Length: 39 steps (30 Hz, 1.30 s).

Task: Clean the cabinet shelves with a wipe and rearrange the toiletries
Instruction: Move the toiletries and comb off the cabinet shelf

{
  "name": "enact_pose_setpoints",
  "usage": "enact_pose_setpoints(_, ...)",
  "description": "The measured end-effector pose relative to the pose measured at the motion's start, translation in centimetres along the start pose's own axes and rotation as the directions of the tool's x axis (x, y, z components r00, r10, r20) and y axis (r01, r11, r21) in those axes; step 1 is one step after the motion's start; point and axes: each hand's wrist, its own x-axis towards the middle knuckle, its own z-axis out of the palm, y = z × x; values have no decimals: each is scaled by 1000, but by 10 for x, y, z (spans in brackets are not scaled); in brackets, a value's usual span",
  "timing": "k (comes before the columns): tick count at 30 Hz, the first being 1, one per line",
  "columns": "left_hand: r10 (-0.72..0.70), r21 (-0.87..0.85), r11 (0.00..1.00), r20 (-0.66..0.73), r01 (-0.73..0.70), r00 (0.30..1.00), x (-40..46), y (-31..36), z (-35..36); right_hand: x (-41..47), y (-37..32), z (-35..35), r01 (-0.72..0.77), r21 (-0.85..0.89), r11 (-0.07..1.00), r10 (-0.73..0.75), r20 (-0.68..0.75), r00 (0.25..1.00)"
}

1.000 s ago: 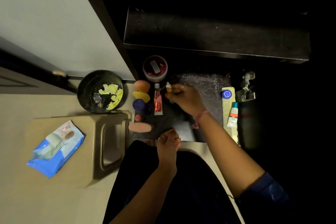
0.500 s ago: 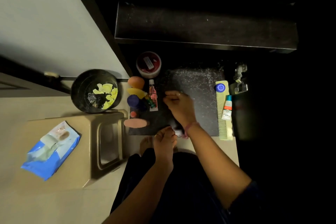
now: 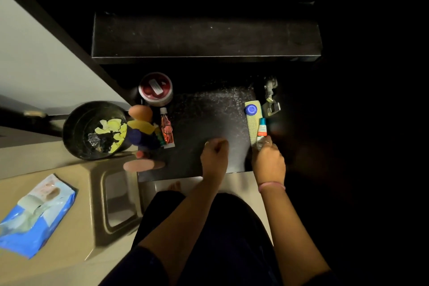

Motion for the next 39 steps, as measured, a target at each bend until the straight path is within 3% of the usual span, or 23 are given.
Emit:
enact_pose_setpoints(3, 271, 248, 930, 37, -272, 962, 19, 27, 20, 12, -7, -3, -30, -62, 998, 31, 22, 999)
enact_pose_setpoints(5, 354, 365, 859, 84, -359, 931, 31, 42, 34, 19, -8, -4, -29, -100, 995, 34, 41, 999)
enact_pose_setpoints(11, 379, 572, 712, 175, -407, 909, 62, 57, 67, 25, -10, -2, -36, -96, 995, 44, 81, 996)
enact_pose_setpoints(13, 342, 602, 706, 170, -372, 924, 69, 58, 72, 24, -11, 0, -43, -104, 994, 52, 86, 995)
enact_pose_setpoints(17, 335, 603, 703, 185, -376, 924, 75, 61, 77, 25, -11, 2, -49, -135, 990, 61, 87, 994)
enact_pose_setpoints(23, 347, 497, 781, 159, -379, 924, 71, 61, 78, 24, -11, 1, -72, -126, 989, 82, 75, 994)
enact_pose_setpoints(26, 345, 392, 851, 81, -348, 935, 62, 65, 70, 23, -13, 1, -97, -86, 992, 103, 72, 992)
enact_pose_setpoints(33, 351, 351, 861, 113, -368, 930, 28, 53, 23, 11, -25, 16, -153, 233, 960, 143, 60, 988)
enact_pose_setpoints(36, 321, 337, 876, 126, -345, 939, 10, 49, 2, 11, -26, 20, -195, 403, 894, 178, 79, 981)
enact_pose_setpoints(39, 319, 381, 859, 121, -341, 940, -6, 47, -16, 17, -19, 19, -285, 522, 804, 220, 184, 958)
